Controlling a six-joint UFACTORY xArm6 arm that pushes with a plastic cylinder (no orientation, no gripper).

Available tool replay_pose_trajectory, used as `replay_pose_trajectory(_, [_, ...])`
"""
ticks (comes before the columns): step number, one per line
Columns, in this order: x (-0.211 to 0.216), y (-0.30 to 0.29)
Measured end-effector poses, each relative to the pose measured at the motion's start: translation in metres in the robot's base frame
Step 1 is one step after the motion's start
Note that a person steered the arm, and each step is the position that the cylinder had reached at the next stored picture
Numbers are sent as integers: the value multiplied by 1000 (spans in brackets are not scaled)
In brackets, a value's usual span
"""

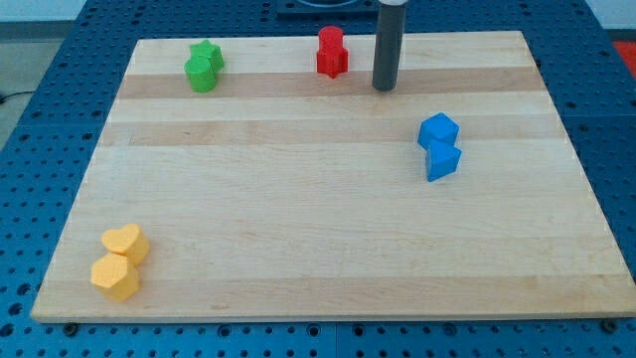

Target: Push the blue cube to the downside of green circle

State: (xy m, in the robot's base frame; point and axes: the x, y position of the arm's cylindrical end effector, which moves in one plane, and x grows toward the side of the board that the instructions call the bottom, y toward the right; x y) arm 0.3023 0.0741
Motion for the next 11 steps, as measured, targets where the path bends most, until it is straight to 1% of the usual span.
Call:
replay_pose_trajectory(1, [9, 11])
replay_pose_trajectory(2, [9, 91])
replay_pose_trajectory(3, [50, 120])
replay_pose_trajectory(4, [97, 95])
replay_pose_trajectory(5, [103, 24])
replay_pose_trajectory(6, [109, -31])
replay_pose_trajectory(7, [140, -54])
replay_pose_trajectory(8, [166, -105])
replay_pose_trajectory(9, [143, -177])
replay_pose_trajectory(10, [103, -196])
replay_pose_trajectory(11, [67, -170])
